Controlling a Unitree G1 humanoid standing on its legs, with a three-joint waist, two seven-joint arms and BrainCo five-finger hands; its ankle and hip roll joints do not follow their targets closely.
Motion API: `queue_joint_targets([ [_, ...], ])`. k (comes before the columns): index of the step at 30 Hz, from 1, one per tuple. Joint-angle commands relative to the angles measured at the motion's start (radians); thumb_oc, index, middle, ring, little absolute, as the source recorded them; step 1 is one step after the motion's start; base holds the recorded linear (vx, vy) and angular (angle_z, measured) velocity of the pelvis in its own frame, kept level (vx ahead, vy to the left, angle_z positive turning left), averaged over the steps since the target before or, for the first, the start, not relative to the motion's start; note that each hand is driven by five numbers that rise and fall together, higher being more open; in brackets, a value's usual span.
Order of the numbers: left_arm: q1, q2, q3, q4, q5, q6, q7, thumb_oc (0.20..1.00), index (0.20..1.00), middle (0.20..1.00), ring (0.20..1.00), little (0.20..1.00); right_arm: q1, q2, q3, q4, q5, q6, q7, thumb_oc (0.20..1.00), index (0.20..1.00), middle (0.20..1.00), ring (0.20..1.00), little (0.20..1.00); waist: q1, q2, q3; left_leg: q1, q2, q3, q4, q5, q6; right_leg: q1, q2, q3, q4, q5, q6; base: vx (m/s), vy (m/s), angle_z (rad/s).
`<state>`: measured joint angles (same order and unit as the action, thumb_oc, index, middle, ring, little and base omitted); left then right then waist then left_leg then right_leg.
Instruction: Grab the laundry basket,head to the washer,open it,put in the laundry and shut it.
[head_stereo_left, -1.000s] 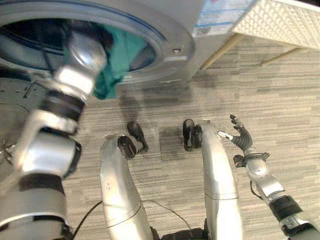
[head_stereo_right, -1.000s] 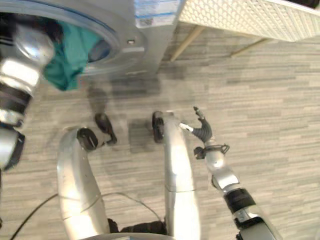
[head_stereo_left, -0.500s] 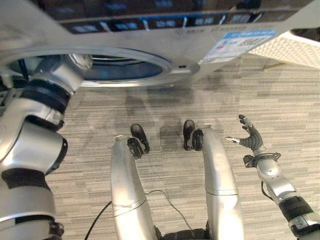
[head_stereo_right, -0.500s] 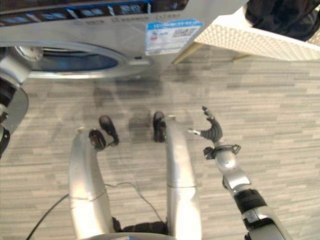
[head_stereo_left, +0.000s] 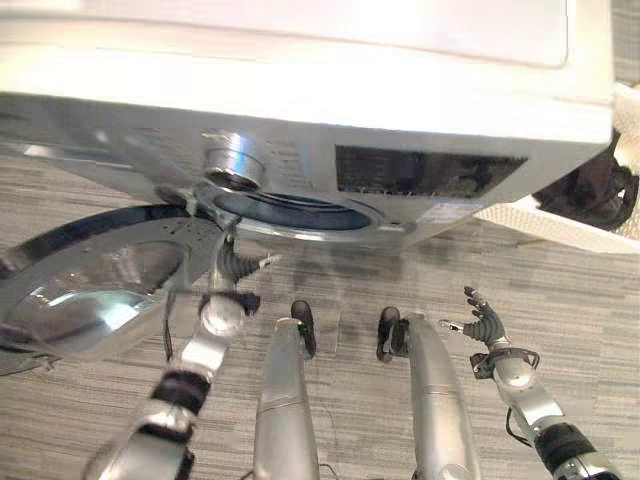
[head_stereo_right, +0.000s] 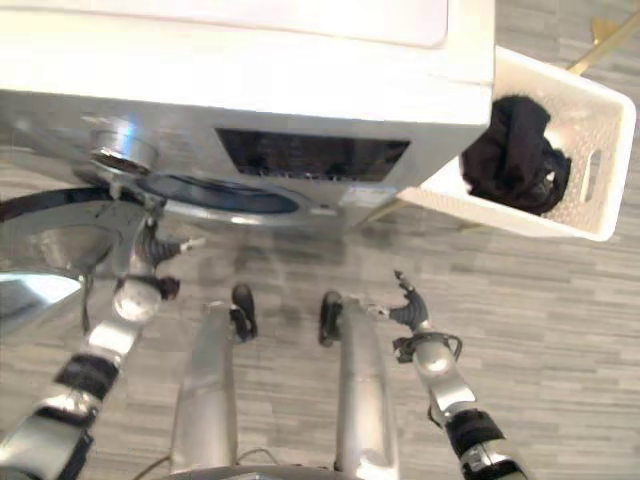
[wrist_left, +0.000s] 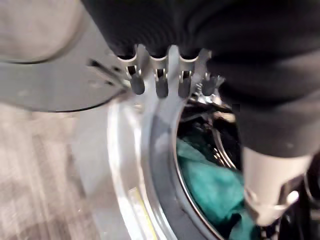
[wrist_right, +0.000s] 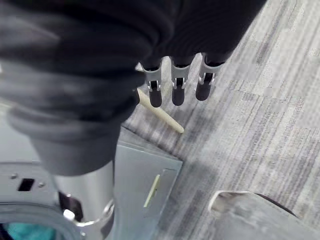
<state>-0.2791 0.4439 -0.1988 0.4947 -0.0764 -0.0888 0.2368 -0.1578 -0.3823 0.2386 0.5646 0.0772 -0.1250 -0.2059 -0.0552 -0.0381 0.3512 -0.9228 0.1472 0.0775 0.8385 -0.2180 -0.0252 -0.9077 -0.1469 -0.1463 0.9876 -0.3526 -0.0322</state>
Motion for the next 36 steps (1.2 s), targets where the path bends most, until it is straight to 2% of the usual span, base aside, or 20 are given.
queue_joint_targets([
  [1, -0.036, 0.021, -0.002, -0.017, -0.090, -0.058, -0.036, 1.000, 1.000, 1.000, 1.000, 1.000, 0.024, -0.031, -0.029, -0.018, -0.010, -0.007, -0.003, 1.000, 1.000, 1.000, 1.000, 1.000, -0.003, -0.002, 0.020, 0.155, -0.012, 0.021, -0.057, -0.063, 0.048, 0.124, 0.019, 0.037, -0.243, 0.109, 0.063, 0.10, -0.007, 0.11],
  [6, 0.134, -0.054, 0.021, 0.038, -0.142, -0.057, -0.095, 1.000, 1.000, 1.000, 1.000, 1.000, 0.078, 0.005, -0.069, 0.002, 0.020, -0.015, 0.023, 1.000, 1.000, 1.000, 1.000, 1.000, 0.008, -0.013, -0.002, 0.448, -0.036, 0.037, -0.320, 0.012, 0.025, 0.414, 0.025, 0.010, -0.490, 0.180, 0.092, 0.14, -0.038, 0.06],
  [7, 0.182, -0.069, 0.029, 0.081, -0.133, -0.048, -0.111, 1.000, 1.000, 1.000, 1.000, 1.000, 0.101, 0.018, -0.081, 0.006, 0.025, -0.016, 0.030, 1.000, 1.000, 1.000, 1.000, 1.000, 0.007, -0.020, -0.018, 0.550, -0.035, 0.058, -0.433, 0.074, 0.021, 0.511, 0.031, 0.002, -0.601, 0.236, 0.095, 0.09, -0.035, -0.13],
  [8, 0.182, -0.069, 0.029, 0.081, -0.133, -0.048, -0.111, 1.000, 1.000, 1.000, 1.000, 1.000, 0.101, 0.018, -0.081, 0.006, 0.025, -0.016, 0.030, 1.000, 1.000, 1.000, 1.000, 1.000, 0.007, -0.021, -0.016, 0.556, -0.036, 0.059, -0.437, 0.077, 0.021, 0.516, 0.031, 0.002, -0.604, 0.238, 0.095, 0.16, -0.040, -0.24],
  [12, 0.273, -0.079, 0.032, 0.149, -0.065, -0.032, -0.140, 1.000, 1.000, 1.000, 1.000, 1.000, 0.150, 0.030, -0.103, 0.036, 0.029, -0.011, 0.047, 1.000, 1.000, 1.000, 1.000, 1.000, 0.006, -0.023, -0.085, 0.768, -0.042, 0.070, -0.638, 0.131, 0.007, 0.702, 0.078, 0.034, -0.809, 0.298, 0.119, 0.19, 0.026, -0.29],
  [15, 0.300, -0.085, 0.010, 0.136, -0.049, -0.036, -0.155, 1.000, 1.000, 1.000, 1.000, 1.000, 0.166, 0.023, -0.115, 0.047, 0.044, -0.015, 0.054, 1.000, 1.000, 1.000, 1.000, 1.000, 0.023, -0.025, -0.114, 0.826, -0.106, -0.062, -0.698, 0.138, -0.005, 0.778, 0.092, 0.069, -0.892, 0.323, 0.126, 0.15, 0.069, -0.49],
  [16, 0.306, -0.090, -0.004, 0.148, -0.020, -0.035, -0.170, 1.000, 1.000, 1.000, 1.000, 1.000, 0.168, 0.021, -0.123, 0.064, 0.046, -0.017, 0.069, 1.000, 1.000, 1.000, 1.000, 1.000, 0.015, -0.022, -0.149, 0.855, -0.136, -0.118, -0.734, 0.133, -0.005, 0.807, 0.090, 0.083, -0.932, 0.341, 0.132, 0.15, 0.079, -0.65],
  [17, 0.306, -0.090, -0.004, 0.148, -0.019, -0.036, -0.170, 1.000, 1.000, 1.000, 1.000, 1.000, 0.169, 0.020, -0.123, 0.064, 0.046, -0.017, 0.069, 1.000, 1.000, 1.000, 1.000, 1.000, 0.015, -0.021, -0.148, 0.858, -0.136, -0.118, -0.736, 0.134, -0.005, 0.810, 0.090, 0.083, -0.934, 0.342, 0.132, 0.20, 0.146, -0.65],
  [18, 0.309, -0.100, -0.006, 0.170, -0.004, -0.026, -0.182, 1.000, 1.000, 1.000, 1.000, 1.000, 0.174, 0.021, -0.126, 0.075, 0.033, -0.010, 0.077, 1.000, 1.000, 1.000, 1.000, 1.000, 0.005, -0.017, -0.184, 0.899, -0.139, -0.100, -0.773, 0.128, 0.002, 0.838, 0.088, 0.096, -0.971, 0.356, 0.141, 0.10, 0.077, -0.29],
  [21, 0.314, -0.106, -0.012, 0.186, 0.013, -0.023, -0.188, 1.000, 1.000, 1.000, 1.000, 1.000, 0.180, 0.031, -0.138, 0.094, 0.036, -0.002, 0.079, 1.000, 1.000, 1.000, 1.000, 1.000, -0.003, -0.011, -0.206, 0.936, -0.139, -0.059, -0.806, 0.127, 0.007, 0.852, 0.084, 0.119, -0.993, 0.373, 0.150, 0.09, 0.133, -0.23],
  [25, 0.313, -0.106, -0.023, 0.186, 0.031, -0.019, -0.189, 1.000, 1.000, 1.000, 1.000, 1.000, 0.188, 0.049, -0.151, 0.100, 0.053, 0.005, 0.075, 1.000, 1.000, 1.000, 1.000, 1.000, -0.009, -0.007, -0.211, 0.961, -0.145, -0.002, -0.832, 0.127, 0.017, 0.839, 0.086, 0.163, -0.994, 0.396, 0.168, -0.02, 0.114, -0.64],
  [28, 0.297, -0.101, -0.034, 0.186, 0.044, -0.021, -0.185, 1.000, 1.000, 1.000, 1.000, 1.000, 0.195, 0.066, -0.149, 0.106, 0.062, 0.015, 0.074, 1.000, 1.000, 1.000, 1.000, 1.000, -0.019, -0.005, -0.201, 0.968, -0.149, 0.063, -0.847, 0.128, 0.027, 0.800, 0.093, 0.203, -0.967, 0.416, 0.193, -0.09, 0.083, -0.95],
  [29, 0.281, -0.096, -0.044, 0.175, 0.052, -0.022, -0.179, 1.000, 1.000, 1.000, 1.000, 1.000, 0.189, 0.074, -0.148, 0.103, 0.068, 0.019, 0.074, 1.000, 1.000, 1.000, 1.000, 1.000, -0.021, -0.001, -0.185, 0.970, -0.144, 0.112, -0.846, 0.125, 0.031, 0.771, 0.094, 0.198, -0.947, 0.425, 0.208, -0.09, 0.034, -1.32],
  [30, 0.273, -0.093, -0.047, 0.168, 0.057, -0.023, -0.176, 1.000, 1.000, 1.000, 1.000, 1.000, 0.187, 0.080, -0.149, 0.103, 0.070, 0.019, 0.071, 1.000, 1.000, 1.000, 1.000, 1.000, -0.016, 0.004, -0.180, 0.970, -0.137, 0.143, -0.851, 0.125, 0.031, 0.752, 0.083, 0.159, -0.937, 0.428, 0.211, -0.12, 0.024, -1.65],
  [31, 0.271, -0.089, -0.051, 0.159, 0.062, -0.023, -0.175, 1.000, 1.000, 1.000, 1.000, 1.000, 0.188, 0.084, -0.150, 0.099, 0.072, 0.020, 0.069, 1.000, 1.000, 1.000, 1.000, 1.000, -0.010, 0.011, -0.177, 0.973, -0.128, 0.171, -0.860, 0.128, 0.030, 0.740, 0.062, 0.079, -0.922, 0.420, 0.204, -0.07, -0.030, -1.72],
  [32, 0.269, -0.086, -0.051, 0.148, 0.063, -0.022, -0.175, 1.000, 1.000, 1.000, 1.000, 1.000, 0.188, 0.089, -0.148, 0.096, 0.070, 0.019, 0.067, 1.000, 1.000, 1.000, 1.000, 1.000, 0.000, 0.020, -0.174, 0.978, -0.115, 0.204, -0.868, 0.134, 0.026, 0.735, 0.029, -0.039, -0.905, 0.404, 0.193, 0.00, -0.046, -1.91],
  [33, 0.272, -0.087, -0.050, 0.148, 0.069, -0.019, -0.180, 1.000, 1.000, 1.000, 1.000, 1.000, 0.188, 0.094, -0.138, 0.097, 0.061, 0.018, 0.068, 1.000, 1.000, 1.000, 1.000, 1.000, 0.014, 0.036, -0.178, 1.002, -0.093, 0.251, -0.879, 0.122, 0.017, 0.750, -0.022, -0.220, -0.874, 0.367, 0.187, 0.03, -0.073, -1.76],
  [34, 0.274, -0.087, -0.047, 0.152, 0.073, -0.018, -0.179, 1.000, 1.000, 1.000, 1.000, 1.000, 0.188, 0.095, -0.133, 0.102, 0.053, 0.019, 0.070, 1.000, 1.000, 1.000, 1.000, 1.000, 0.021, 0.037, -0.178, 1.012, -0.085, 0.287, -0.876, 0.118, 0.014, 0.758, -0.050, -0.301, -0.860, 0.362, 0.183, 0.05, -0.055, -1.74],
  [35, 0.274, -0.087, -0.047, 0.153, 0.073, -0.018, -0.179, 1.000, 1.000, 1.000, 1.000, 1.000, 0.188, 0.095, -0.133, 0.102, 0.053, 0.019, 0.070, 1.000, 1.000, 1.000, 1.000, 1.000, 0.022, 0.036, -0.178, 1.013, -0.085, 0.287, -0.875, 0.118, 0.014, 0.758, -0.050, -0.300, -0.858, 0.361, 0.183, 0.01, -0.062, -1.56],
  [36, 0.279, -0.090, -0.044, 0.158, 0.075, -0.017, -0.180, 1.000, 1.000, 1.000, 1.000, 1.000, 0.189, 0.095, -0.125, 0.102, 0.042, 0.022, 0.072, 1.000, 1.000, 1.000, 1.000, 1.000, 0.030, 0.036, -0.181, 1.020, -0.081, 0.321, -0.869, 0.113, 0.015, 0.765, -0.075, -0.367, -0.843, 0.358, 0.179, 0.03, -0.076, -1.30],
])
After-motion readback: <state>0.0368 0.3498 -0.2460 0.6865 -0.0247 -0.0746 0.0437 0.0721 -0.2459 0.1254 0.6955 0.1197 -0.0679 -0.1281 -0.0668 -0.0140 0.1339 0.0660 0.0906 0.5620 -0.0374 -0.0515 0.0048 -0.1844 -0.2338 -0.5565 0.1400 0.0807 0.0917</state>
